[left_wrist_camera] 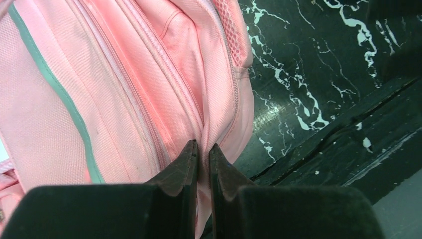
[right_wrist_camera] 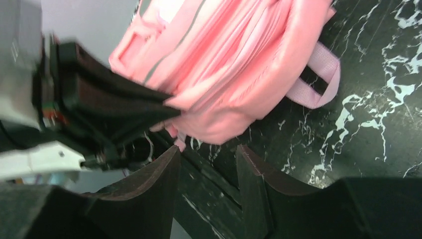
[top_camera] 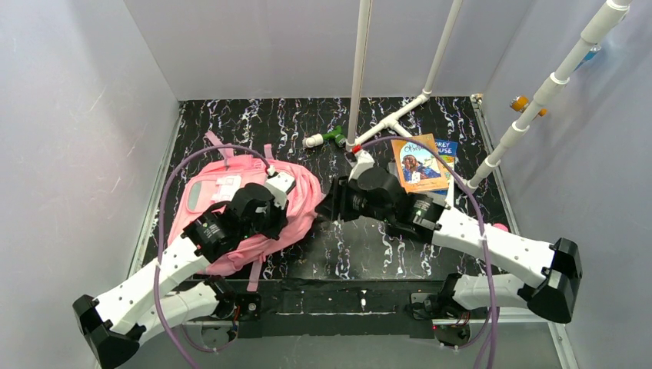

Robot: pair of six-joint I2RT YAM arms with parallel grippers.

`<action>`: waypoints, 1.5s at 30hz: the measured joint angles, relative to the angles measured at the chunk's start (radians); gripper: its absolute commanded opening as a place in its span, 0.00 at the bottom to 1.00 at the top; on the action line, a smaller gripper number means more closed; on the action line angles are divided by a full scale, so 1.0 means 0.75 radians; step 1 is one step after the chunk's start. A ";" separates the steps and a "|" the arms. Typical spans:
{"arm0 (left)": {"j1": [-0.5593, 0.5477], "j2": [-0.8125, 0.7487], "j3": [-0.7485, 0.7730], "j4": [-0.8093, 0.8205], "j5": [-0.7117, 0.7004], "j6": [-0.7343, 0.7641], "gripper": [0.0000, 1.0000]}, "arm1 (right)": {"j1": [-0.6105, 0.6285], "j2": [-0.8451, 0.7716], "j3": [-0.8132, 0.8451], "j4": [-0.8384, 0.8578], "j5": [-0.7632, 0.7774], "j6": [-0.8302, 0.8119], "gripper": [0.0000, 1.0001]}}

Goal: Pack the student bag
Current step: Unzip the student bag at the center of the board.

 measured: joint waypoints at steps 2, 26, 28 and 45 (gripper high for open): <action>0.035 0.007 0.001 0.006 0.045 -0.026 0.00 | 0.046 -0.035 -0.050 0.003 0.008 -0.046 0.55; 0.251 0.111 0.172 0.100 0.536 -0.271 0.00 | 0.534 0.364 -0.298 0.750 0.369 -0.280 0.54; 0.251 0.111 0.172 0.094 0.539 -0.297 0.00 | 0.535 0.364 -0.299 0.785 0.381 -0.291 0.54; 0.251 0.112 0.173 0.066 0.556 -0.356 0.00 | 0.537 0.400 -0.330 0.930 0.441 -0.287 0.50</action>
